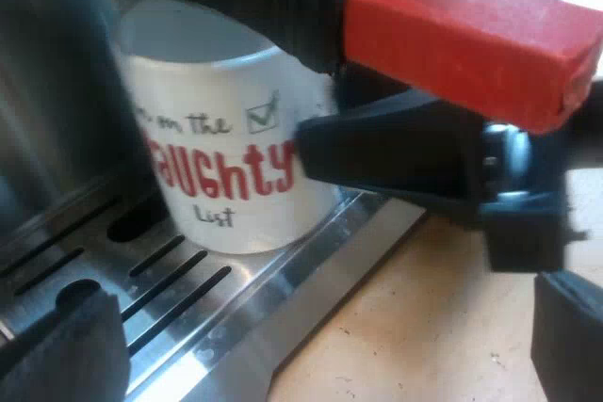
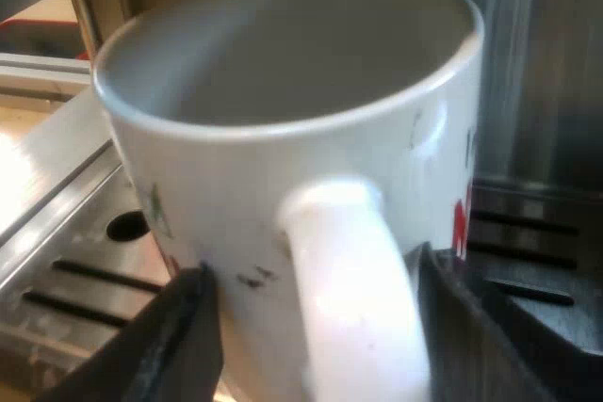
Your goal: Place mug into machine
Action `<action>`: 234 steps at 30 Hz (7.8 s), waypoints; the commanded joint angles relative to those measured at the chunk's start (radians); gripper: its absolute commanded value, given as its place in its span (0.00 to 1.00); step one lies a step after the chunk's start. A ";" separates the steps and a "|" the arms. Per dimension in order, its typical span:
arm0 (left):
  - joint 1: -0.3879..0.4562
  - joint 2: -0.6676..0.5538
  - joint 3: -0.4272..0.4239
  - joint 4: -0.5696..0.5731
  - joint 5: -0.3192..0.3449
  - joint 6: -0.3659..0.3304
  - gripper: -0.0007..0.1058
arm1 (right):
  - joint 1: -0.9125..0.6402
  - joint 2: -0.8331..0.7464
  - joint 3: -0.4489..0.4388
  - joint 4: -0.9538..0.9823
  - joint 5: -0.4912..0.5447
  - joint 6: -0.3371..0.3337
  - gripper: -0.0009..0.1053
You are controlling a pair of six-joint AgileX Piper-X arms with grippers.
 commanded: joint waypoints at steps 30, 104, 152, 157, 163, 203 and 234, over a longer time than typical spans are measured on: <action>-0.003 -0.013 -0.005 -0.018 0.006 -0.017 0.83 | -0.014 0.018 -0.113 0.195 0.013 -0.033 0.47; -0.003 -0.422 -0.290 0.402 -0.002 -0.129 0.83 | 0.112 -0.349 -0.337 0.591 0.056 -0.151 0.01; -0.003 -0.423 -0.413 0.468 -0.156 -0.129 0.83 | 0.196 -0.479 -0.407 0.938 0.019 -0.166 0.72; -0.003 -0.399 -0.548 0.564 -0.223 -0.129 0.83 | 0.189 -0.591 -0.407 1.027 0.022 -0.168 0.72; 0.002 -0.311 -0.673 0.579 -0.246 -0.215 0.83 | 0.135 -0.693 -0.407 1.045 0.022 -0.168 0.72; 0.343 -0.083 -0.848 0.903 -0.339 -0.141 0.83 | -1.019 -1.090 -0.337 1.612 -0.566 -0.220 0.72; 0.346 -0.760 -0.648 1.317 -0.331 -0.137 0.83 | -1.019 -1.795 -0.107 1.872 -0.633 -0.212 0.72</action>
